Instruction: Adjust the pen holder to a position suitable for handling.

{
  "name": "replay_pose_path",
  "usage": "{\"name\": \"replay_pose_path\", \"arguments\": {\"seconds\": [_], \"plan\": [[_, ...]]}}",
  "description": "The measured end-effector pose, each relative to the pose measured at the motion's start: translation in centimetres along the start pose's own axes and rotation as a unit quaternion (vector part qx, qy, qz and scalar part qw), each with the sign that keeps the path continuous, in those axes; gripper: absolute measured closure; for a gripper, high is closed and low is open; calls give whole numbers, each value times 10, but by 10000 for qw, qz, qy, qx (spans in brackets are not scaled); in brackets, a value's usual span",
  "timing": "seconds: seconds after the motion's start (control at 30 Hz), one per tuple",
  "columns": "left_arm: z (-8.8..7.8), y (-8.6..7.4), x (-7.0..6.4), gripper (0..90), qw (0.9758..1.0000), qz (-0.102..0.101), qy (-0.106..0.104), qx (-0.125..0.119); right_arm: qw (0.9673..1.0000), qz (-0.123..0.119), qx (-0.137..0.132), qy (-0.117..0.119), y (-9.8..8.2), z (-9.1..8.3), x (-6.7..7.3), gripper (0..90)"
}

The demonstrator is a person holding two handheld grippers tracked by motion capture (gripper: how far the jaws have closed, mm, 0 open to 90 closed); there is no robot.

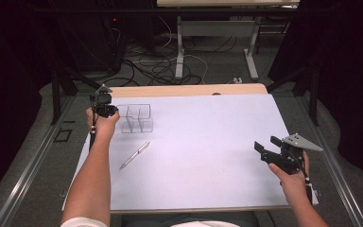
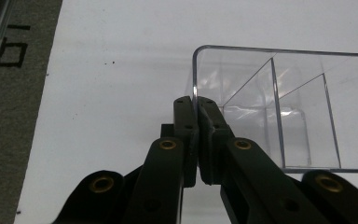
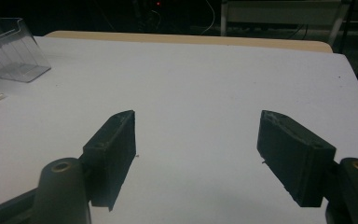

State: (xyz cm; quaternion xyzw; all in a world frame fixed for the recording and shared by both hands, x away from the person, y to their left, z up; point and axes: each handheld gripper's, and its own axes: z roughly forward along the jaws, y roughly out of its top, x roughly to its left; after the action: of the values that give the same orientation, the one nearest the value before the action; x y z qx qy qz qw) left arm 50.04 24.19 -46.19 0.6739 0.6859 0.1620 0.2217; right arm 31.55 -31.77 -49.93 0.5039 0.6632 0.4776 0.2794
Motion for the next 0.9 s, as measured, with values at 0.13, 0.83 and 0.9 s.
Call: {"name": "replay_pose_path", "arguments": {"seconds": [0.13, 0.83, 0.9], "plan": [[0, 0, -3, 883, 10000, -50, 8, 11, 10000, 25, 16, -14, 0, 0, 0, 275], [-11, -5, -33, 885, 9994, -263, -227, -19, 10000, 64, -28, -13, -1, -1, -1, 271], [-11, -6, -37, 885, 9992, -277, -299, -2, 10000, 55, 4, -34, 0, -1, -1, 270]]}}
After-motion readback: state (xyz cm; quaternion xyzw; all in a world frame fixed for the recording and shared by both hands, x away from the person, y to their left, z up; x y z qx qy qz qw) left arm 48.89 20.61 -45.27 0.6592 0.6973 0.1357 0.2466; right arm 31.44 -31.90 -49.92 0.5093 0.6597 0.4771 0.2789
